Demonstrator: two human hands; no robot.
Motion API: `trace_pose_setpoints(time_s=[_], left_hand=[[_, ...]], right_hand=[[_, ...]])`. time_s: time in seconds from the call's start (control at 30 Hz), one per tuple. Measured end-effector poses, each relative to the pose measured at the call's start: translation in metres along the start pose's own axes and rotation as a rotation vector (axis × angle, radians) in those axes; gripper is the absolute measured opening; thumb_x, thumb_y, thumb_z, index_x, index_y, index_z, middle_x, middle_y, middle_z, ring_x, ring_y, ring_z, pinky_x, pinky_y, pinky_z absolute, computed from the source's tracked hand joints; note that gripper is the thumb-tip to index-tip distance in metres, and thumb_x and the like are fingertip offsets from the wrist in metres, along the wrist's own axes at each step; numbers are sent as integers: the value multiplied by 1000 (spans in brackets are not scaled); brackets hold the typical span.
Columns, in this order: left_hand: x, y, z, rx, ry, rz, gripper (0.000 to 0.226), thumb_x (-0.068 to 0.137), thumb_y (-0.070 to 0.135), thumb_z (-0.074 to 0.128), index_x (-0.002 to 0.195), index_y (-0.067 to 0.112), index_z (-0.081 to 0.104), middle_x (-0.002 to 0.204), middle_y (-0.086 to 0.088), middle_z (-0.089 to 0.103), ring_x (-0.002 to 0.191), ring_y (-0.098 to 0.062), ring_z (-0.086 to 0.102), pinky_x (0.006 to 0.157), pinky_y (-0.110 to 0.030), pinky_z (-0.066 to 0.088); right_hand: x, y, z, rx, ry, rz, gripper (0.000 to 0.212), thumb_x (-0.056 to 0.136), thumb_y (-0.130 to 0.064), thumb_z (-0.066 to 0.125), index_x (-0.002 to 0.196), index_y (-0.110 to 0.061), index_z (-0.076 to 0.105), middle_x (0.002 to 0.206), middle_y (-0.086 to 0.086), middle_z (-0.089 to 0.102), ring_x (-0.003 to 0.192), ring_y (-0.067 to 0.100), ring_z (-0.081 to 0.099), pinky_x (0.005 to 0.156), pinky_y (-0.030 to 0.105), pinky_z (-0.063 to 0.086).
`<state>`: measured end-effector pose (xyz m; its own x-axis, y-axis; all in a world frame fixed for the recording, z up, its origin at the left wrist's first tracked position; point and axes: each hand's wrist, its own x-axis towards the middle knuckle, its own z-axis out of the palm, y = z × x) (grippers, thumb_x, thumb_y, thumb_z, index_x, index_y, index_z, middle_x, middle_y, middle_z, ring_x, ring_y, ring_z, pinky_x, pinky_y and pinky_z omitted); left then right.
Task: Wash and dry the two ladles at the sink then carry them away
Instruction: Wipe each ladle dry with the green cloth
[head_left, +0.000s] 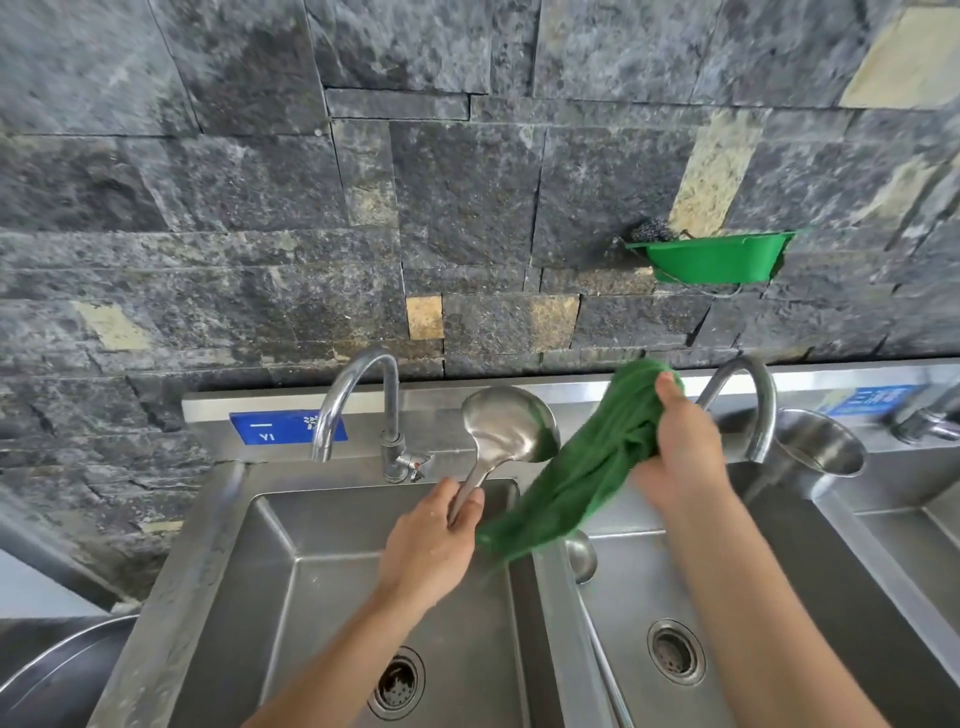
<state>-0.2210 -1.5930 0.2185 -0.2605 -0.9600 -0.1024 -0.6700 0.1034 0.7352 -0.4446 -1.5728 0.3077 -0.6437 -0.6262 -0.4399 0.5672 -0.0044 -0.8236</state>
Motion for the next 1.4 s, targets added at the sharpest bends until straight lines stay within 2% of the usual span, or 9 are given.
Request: trace_pose_setpoints(time_s=[0.3, 0.4, 0.47, 0.6, 0.67, 0.87, 1.17, 1.27, 1.4], left_hand=[[-9, -2, 14, 76, 6, 79, 35, 98, 49, 48, 71, 30, 35, 52, 7, 49, 48, -10, 45, 55, -33, 33], [-10, -3, 17, 27, -1, 106, 33, 98, 46, 50, 72, 29, 38, 52, 14, 52, 49, -8, 47, 57, -32, 32], [-12, -8, 17, 20, 6, 145, 33, 98, 46, 50, 74, 27, 38, 56, 16, 53, 51, -10, 47, 56, -34, 34], [-18, -15, 15, 23, 18, 246, 32, 98, 48, 49, 77, 27, 37, 58, 13, 51, 58, -20, 44, 58, -36, 40], [-21, -15, 14, 31, 30, 284, 31, 98, 49, 47, 78, 29, 36, 58, 13, 49, 63, -23, 46, 57, -37, 38], [-24, -18, 5, -78, 61, 299, 38, 101, 44, 46, 73, 21, 33, 57, 4, 39, 54, -19, 35, 61, -31, 37], [-3, -15, 7, -34, 90, 271, 21, 102, 40, 46, 84, 28, 45, 63, 20, 54, 64, -21, 44, 66, -35, 38], [-8, -21, 7, -31, 92, 275, 29, 102, 45, 42, 79, 27, 41, 64, 14, 50, 65, -23, 42, 73, -34, 39], [-15, -24, 1, -43, 102, 232, 37, 102, 47, 40, 74, 22, 38, 60, 7, 46, 60, -22, 44, 77, -11, 34]], right_hand=[[-16, 42, 19, -738, -449, -422, 44, 101, -59, 50, 104, -21, 73, 102, 0, 75, 99, 22, 70, 101, 52, 55], [-6, 74, 15, -1181, -710, -735, 48, 108, -46, 40, 133, -18, 70, 150, -5, 53, 147, 12, 40, 121, 16, 17], [1, 75, 10, -1253, -685, -872, 50, 109, -46, 40, 134, -15, 70, 157, 4, 49, 149, 19, 41, 116, 7, 13], [16, 83, 13, -1517, -508, -1082, 54, 92, -58, 45, 138, -37, 64, 155, 5, 53, 137, 31, 50, 107, 40, 30], [15, 78, 23, -1533, -477, -1006, 56, 88, -62, 45, 137, -42, 61, 152, 7, 55, 137, 34, 50, 115, 53, 34], [27, 39, 51, -1061, -473, -375, 27, 97, -55, 56, 118, -46, 70, 121, -3, 72, 119, 23, 62, 97, 30, 43], [14, 105, 54, -1447, -323, -1323, 49, 88, -48, 58, 130, -24, 71, 133, 11, 68, 125, 40, 59, 109, 55, 43], [17, 83, 74, -1526, -427, -1111, 41, 84, -56, 52, 111, -33, 73, 111, 2, 75, 103, 31, 69, 96, 46, 56], [29, 36, 86, -1186, -485, -336, 38, 92, -60, 49, 112, -39, 74, 115, 5, 74, 107, 28, 65, 102, 40, 51]])
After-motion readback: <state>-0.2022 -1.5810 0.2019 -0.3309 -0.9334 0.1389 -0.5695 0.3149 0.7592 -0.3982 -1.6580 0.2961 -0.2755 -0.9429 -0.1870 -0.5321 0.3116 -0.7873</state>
